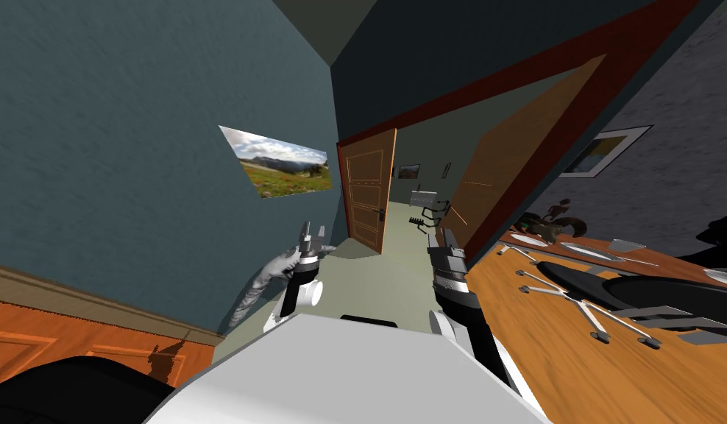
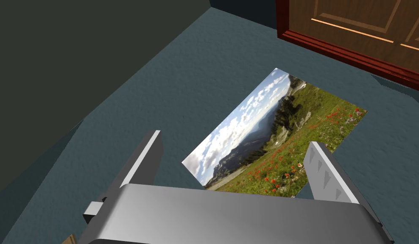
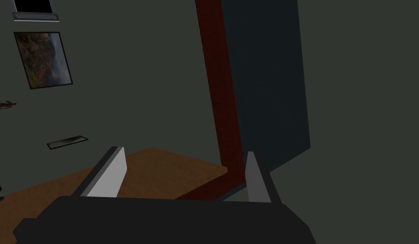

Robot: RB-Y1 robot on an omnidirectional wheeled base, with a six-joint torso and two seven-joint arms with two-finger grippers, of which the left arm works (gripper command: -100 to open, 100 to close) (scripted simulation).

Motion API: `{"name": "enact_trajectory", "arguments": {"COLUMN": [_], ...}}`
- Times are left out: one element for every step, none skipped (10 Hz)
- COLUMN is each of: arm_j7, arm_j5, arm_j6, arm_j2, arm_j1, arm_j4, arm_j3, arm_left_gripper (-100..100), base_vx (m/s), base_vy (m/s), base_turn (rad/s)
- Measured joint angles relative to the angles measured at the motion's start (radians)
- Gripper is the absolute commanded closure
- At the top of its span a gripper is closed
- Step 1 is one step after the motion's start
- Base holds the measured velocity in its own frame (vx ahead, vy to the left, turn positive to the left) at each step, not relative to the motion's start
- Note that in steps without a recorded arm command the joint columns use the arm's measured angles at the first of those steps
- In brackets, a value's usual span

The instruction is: Push the door open

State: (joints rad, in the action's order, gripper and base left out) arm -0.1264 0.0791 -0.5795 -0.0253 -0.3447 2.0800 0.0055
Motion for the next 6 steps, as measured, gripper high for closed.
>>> {"name": "enact_trajectory", "arguments": {"arm_j7": [0.000, -0.001, 0.001, 0.003, 0.002, 0.001], "arm_j5": [-0.002, -0.003, -0.007, -0.008, -0.009, -0.010], "arm_j6": [-0.002, -0.007, -0.005, 0.005, 0.015, 0.010], "arm_j2": [-0.005, -0.009, -0.011, -0.014, -0.020, -0.022], "arm_j1": [0.010, 0.023, 0.039, 0.062, 0.075, 0.082], "arm_j4": [-0.024, -0.053, -0.079, -0.102, -0.121, -0.143], "arm_j3": [-0.002, -0.005, -0.009, -0.009, -0.009, -0.010], "arm_left_gripper": [-100, -100, -100, -100, -100, -100], "base_vx": [0.101, 0.093, 0.092, 0.083, 0.058, 0.055], "base_vy": [0.005, 0.004, 0.004, 0.005, 0.006, 0.003], "base_turn": [-0.051, -0.059, -0.063, -0.058, -0.015, -0.035]}}
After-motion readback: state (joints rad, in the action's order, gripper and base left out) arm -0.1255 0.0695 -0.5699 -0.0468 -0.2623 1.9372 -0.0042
